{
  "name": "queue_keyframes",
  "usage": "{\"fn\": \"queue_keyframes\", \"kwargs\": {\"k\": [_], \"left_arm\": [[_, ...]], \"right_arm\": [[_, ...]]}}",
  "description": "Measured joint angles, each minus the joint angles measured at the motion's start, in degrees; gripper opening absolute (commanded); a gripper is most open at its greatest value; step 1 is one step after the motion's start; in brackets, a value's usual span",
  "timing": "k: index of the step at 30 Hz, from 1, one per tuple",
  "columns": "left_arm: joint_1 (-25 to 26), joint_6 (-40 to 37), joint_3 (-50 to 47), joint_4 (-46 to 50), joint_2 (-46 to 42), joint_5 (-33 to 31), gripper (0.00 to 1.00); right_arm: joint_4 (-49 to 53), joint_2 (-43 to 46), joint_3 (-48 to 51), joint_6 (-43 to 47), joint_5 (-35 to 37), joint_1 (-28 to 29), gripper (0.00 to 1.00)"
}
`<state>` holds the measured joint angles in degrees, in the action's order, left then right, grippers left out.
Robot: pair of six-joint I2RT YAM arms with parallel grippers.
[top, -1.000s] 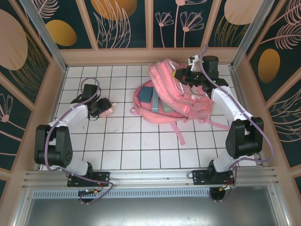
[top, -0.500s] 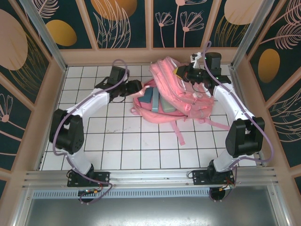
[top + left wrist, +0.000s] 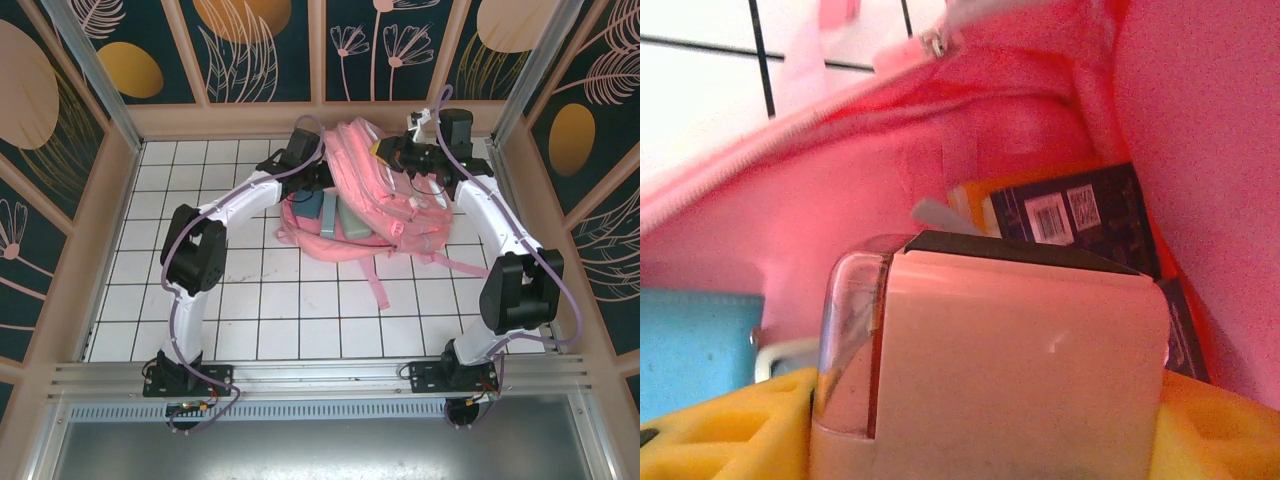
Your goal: Pack the student bag
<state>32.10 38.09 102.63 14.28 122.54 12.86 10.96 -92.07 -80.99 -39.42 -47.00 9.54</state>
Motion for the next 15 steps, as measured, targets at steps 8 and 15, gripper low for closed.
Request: {"fn": "queue_keyframes", "kwargs": {"k": [8,15], "left_arm": [[-0.15,0.17,12.63,0.98,8.35,-0.24,0.42],[0.15,1.27,18.08,0.9,14.58,-0.24,0.57]], "right_arm": [[-0.07,-0.02,-0.24,-0.17,0.61,-0.13,0.0],[-0.04,-0.04,-0.31,-0.37,0.59,-0.17,0.0]]}}
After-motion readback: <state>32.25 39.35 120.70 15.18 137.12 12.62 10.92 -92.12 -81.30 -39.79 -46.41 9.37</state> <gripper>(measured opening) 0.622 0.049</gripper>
